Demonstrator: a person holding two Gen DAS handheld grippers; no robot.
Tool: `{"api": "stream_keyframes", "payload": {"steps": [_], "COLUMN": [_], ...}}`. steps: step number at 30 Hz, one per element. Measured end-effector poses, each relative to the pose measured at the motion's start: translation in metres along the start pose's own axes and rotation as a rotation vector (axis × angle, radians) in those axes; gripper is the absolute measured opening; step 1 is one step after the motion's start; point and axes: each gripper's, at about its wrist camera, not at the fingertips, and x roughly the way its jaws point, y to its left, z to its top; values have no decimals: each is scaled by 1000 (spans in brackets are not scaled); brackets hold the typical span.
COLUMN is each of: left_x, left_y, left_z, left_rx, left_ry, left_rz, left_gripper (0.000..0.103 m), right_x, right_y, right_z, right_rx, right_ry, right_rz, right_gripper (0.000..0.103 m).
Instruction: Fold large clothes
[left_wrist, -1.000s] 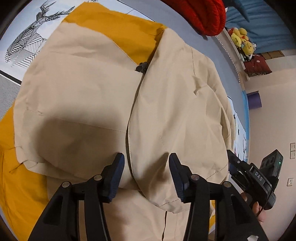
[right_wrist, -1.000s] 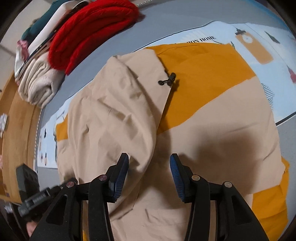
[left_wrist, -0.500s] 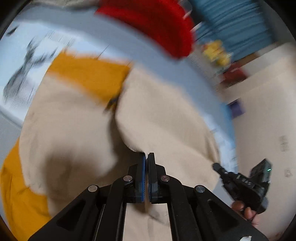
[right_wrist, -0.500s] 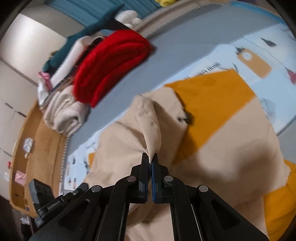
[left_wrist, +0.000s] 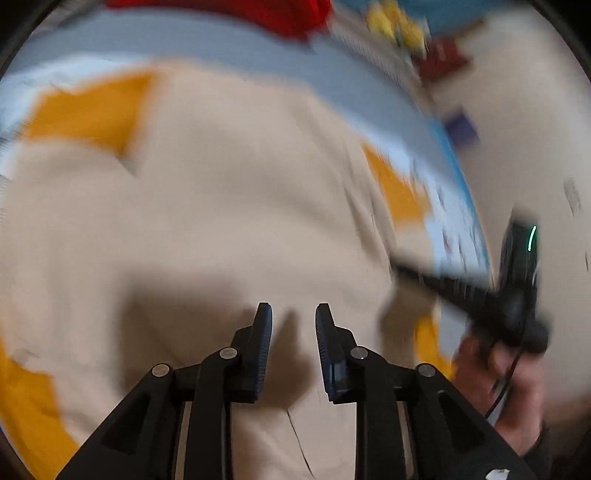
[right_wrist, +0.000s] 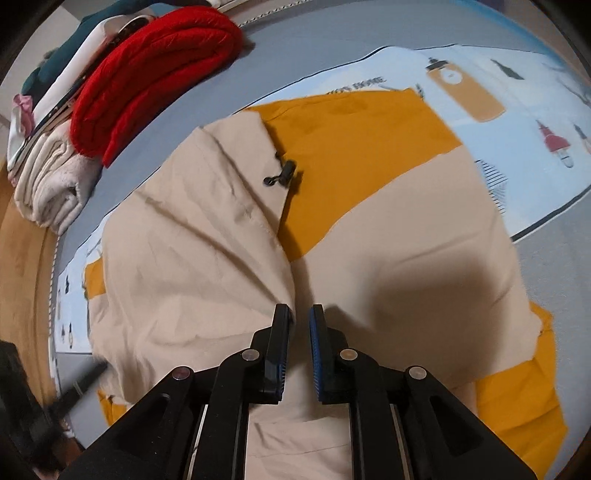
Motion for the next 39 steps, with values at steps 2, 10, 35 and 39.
{"api": "stream_keyframes", "payload": {"steps": [2, 10, 35, 39], "left_x": [33, -13, -51, -67], "left_y": [0, 10, 76, 70], "left_z": [-16, 6, 12, 15], "left_rx": [31, -5, -105, -33], "left_ry": [133, -12, -28, -92], "left_rz": [114, 49, 193, 216], "left_gripper": [22, 22, 12, 12], "right_x": [2, -28, 5, -12], "right_y": [1, 12, 55, 69], "right_z": [4, 6, -30, -34], "right_rx": [-3, -59, -386, -462], "right_ry": [15, -135, 100, 31], "right_rz": [-8, 13, -50, -71], "right_gripper": [13, 15, 25, 25]}}
